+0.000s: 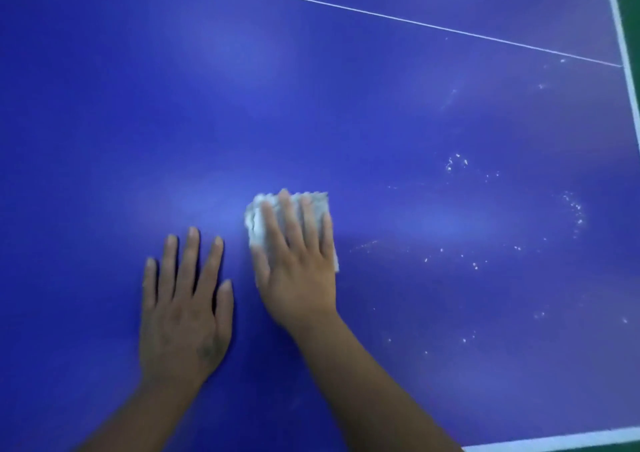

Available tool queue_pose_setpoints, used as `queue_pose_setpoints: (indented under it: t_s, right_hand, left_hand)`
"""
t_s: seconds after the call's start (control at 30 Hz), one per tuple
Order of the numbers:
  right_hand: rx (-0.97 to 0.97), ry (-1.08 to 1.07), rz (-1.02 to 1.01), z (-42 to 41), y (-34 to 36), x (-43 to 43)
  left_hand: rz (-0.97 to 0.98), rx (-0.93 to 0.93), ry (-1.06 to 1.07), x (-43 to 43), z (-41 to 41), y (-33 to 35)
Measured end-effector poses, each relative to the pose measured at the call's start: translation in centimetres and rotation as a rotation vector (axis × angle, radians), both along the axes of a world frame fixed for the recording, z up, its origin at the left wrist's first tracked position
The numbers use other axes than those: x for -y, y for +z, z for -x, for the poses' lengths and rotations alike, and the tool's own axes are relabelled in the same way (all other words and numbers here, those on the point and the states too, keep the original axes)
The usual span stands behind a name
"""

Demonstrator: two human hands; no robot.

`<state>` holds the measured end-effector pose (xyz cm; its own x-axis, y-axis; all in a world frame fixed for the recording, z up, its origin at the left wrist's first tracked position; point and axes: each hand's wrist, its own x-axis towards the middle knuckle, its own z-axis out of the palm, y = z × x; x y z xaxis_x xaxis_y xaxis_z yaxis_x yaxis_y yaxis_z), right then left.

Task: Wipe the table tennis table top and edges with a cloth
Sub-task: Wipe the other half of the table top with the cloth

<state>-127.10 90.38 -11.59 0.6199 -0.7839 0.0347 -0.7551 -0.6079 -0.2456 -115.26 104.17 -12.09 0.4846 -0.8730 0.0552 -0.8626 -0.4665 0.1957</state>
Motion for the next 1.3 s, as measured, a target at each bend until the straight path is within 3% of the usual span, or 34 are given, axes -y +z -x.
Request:
queue_pose_setpoints:
  t_s: [0.07, 0.13, 0.23, 0.3, 0.43, 0.6, 0.73, 0.87, 0.93, 1.07, 1.13, 1.3]
  right_hand:
    - [-0.006, 0.11, 0.001, 3.0, 0.2, -0.3]
    - [-0.024, 0.081, 0.061, 6.0, 0.4, 2.5]
    - [-0.099, -0.104, 0.126, 8.5, 0.5, 9.6]
    - [-0.139, -0.276, 0.062, 8.5, 0.5, 14.0]
    - [-0.14, -0.55, -0.02, 2.9, 0.3, 17.0]
    - [-0.046, -0.037, -0.038, -3.9, 0.4, 7.1]
    - [0.039, 0.141, -0.045, 2.7, 0.3, -1.9]
    - [-0.006, 0.115, 0.051, 10.7, -0.2, 0.3]
    - [-0.086, -0.029, 0.086, 12.4, -0.1, 4.7]
    - [-0.176, -0.386, -0.043, 12.1, 0.6, 9.4]
    - [-0.188, -0.413, -0.018, 9.9, 0.6, 6.7]
    - [-0.015, -0.148, -0.003, 6.7, -0.2, -8.4]
  left_hand:
    - [-0.016, -0.014, -0.006, -1.8, 0.8, 0.1]
    - [-0.001, -0.036, 0.004, -2.0, 0.9, 0.3]
    - [0.029, -0.051, 0.018, -1.8, 0.8, 0.4]
    - [0.045, -0.052, 0.021, -1.9, 0.9, 0.3]
    - [0.044, -0.055, 0.033, -2.0, 0.9, 0.2]
    - [0.065, -0.052, 0.042, -1.8, 1.1, 0.4]
    - [0.078, -0.051, 0.044, -1.8, 1.2, 0.4]
    - [0.088, -0.056, 0.054, -1.8, 1.2, 0.4]
    - [0.08, -0.057, 0.048, -1.8, 1.2, 0.6]
    - [0.062, -0.048, 0.049, -1.8, 1.1, 0.9]
    - [0.065, -0.045, 0.044, -1.9, 1.2, 1.0]
    - [0.084, -0.048, 0.048, -1.9, 1.3, 1.0]
